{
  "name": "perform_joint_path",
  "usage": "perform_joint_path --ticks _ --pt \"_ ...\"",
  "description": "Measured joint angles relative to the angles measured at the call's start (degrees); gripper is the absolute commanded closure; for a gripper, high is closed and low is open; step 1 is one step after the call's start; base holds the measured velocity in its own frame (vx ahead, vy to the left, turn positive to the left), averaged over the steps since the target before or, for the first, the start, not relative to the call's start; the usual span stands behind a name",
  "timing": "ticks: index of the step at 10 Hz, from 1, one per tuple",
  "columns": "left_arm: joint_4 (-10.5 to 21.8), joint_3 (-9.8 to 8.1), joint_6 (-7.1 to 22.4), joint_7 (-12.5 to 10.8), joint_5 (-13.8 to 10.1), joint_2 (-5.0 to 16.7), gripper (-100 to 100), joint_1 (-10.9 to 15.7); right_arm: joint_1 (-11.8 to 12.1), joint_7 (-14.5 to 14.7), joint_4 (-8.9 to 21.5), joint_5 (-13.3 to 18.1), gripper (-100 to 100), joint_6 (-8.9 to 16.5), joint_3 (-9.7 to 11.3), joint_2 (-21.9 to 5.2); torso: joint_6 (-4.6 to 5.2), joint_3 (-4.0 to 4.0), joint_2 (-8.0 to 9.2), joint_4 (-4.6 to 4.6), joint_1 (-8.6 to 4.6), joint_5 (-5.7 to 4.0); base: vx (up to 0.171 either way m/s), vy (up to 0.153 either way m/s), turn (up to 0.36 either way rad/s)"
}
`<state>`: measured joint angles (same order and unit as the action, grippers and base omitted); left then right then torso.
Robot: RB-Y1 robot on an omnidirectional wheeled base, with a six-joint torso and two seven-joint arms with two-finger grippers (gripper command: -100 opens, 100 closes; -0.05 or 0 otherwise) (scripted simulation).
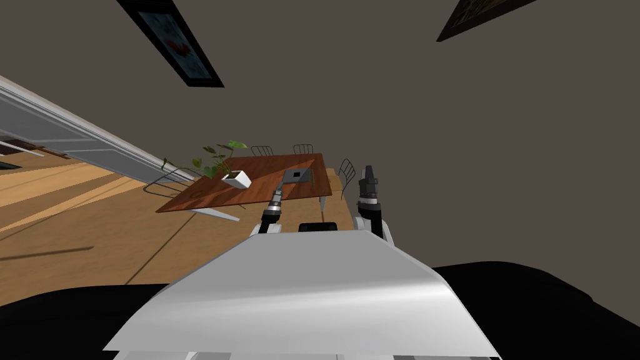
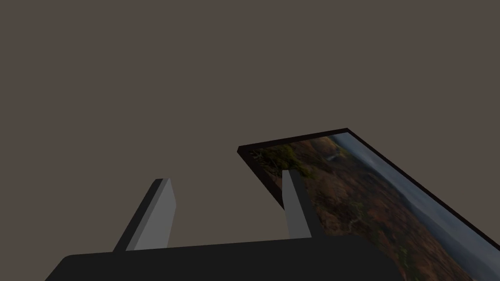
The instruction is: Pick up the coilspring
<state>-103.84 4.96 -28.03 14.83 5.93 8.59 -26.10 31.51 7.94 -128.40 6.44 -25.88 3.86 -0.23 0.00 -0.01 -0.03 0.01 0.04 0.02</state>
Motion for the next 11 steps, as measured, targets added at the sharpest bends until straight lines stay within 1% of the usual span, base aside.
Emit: perform_joint_path --ticks 2,3,5,7,8,9,11 --pt "2.15 0.16 0.16 1.08 0.84 -0.02 -100 0.41 0.00 0.00 0.00 0.00 0 0.00 0.00 0.00 0.00 -0.03 -0.06 -0.01 -0.08 -0.02 0.016 -0.017 0.000" --pt "3.85 0.11 0.00 1.52 1.29 -0.06 -100 1.03 0.00 0.00 0.00 0.00 0 0.00 0.00 0.00 0.00 -0.05 -0.10 -0.02 -0.12 -0.03 0.027 -0.048 0.003" --pt "7.16 0.10 0.11 2.67 2.76 -0.17 -100 2.14 0.01 0.00 0.00 0.00 0 0.00 0.01 0.01 0.00 -0.11 -0.20 -0.04 -0.32 -0.07 0.063 -0.085 0.013" --pt "9.40 0.04 0.71 3.54 4.03 -0.28 -100 3.21 0.01 0.00 0.00 0.00 0 0.00 0.01 0.01 0.00 -0.14 -0.24 -0.05 -0.33 -0.08 0.057 -0.071 0.011" --pt "11.12 0.02 0.29 4.09 4.73 -0.61 -100 3.67 0.01 0.00 0.00 0.00 0 0.00 0.01 0.01 0.00 -0.15 -0.26 -0.05 -0.33 -0.08 0.071 -0.098 0.025" --pt "12.68 -0.18 0.25 4.45 5.51 -0.51 -100 4.38 0.01 0.00 0.00 0.00 0 0.00 0.01 0.01 0.00 -0.17 -0.29 -0.06 -0.40 -0.09 0.095 -0.143 0.028" --pt "16.33 -0.66 0.46 5.26 7.39 -0.70 -100 6.37 0.02 0.00 0.00 0.00 0 0.00 0.01 0.02 0.01 -0.29 -0.51 -0.10 -0.66 -0.15 0.119 -0.171 0.035"
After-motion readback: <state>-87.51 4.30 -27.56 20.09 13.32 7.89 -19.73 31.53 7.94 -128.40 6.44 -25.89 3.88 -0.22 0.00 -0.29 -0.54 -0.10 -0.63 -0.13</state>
